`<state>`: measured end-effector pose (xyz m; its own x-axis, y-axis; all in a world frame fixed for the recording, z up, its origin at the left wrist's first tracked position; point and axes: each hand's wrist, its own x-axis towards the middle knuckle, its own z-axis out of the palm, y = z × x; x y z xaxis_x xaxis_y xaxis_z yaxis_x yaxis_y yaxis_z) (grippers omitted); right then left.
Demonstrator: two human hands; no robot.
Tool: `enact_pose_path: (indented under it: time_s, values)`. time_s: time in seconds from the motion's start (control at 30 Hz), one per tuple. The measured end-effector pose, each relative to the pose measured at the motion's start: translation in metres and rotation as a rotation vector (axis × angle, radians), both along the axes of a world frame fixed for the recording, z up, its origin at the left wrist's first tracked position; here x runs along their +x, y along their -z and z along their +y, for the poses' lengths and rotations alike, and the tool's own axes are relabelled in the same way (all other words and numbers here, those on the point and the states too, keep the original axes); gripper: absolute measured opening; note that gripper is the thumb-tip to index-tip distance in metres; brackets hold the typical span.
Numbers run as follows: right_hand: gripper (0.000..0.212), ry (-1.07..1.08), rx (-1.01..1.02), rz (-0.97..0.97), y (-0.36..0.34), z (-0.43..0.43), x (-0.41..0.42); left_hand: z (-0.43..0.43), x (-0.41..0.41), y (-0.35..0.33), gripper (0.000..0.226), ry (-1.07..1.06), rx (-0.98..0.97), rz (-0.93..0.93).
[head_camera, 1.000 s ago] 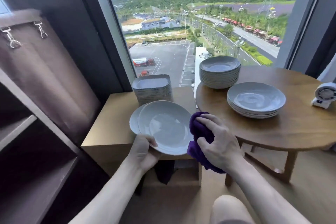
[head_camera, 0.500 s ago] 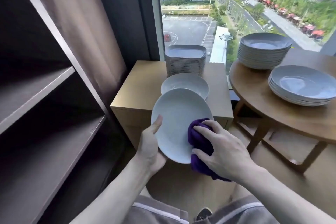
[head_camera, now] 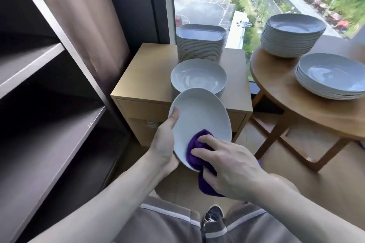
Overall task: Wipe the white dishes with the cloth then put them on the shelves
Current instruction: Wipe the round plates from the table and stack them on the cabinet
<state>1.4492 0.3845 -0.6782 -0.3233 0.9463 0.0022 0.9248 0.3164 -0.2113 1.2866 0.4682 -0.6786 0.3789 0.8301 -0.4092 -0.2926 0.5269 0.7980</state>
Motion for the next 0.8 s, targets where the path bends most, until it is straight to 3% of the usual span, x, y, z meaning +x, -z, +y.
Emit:
enact_pose_path:
  time_s: [0.17, 0.4, 0.63, 0.8]
  values:
    - [0.040, -0.047, 0.105, 0.109, -0.004, 0.001, -0.001, -0.013, 0.011, 0.002, 0.065, 0.029, -0.052, -0.039]
    - [0.040, 0.190, 0.298, 0.173, -0.003, 0.016, 0.016, -0.030, 0.028, 0.009, 0.059, 0.120, -0.011, 0.039]
    - [0.040, 0.374, 0.152, 0.076, 0.007, 0.029, 0.035, -0.018, 0.017, 0.003, 0.066, 0.145, 0.109, 0.127]
    - [0.036, 0.281, 0.035, 0.022, 0.013, 0.022, 0.029, -0.002, 0.001, -0.001, 0.067, 0.044, 0.142, 0.141]
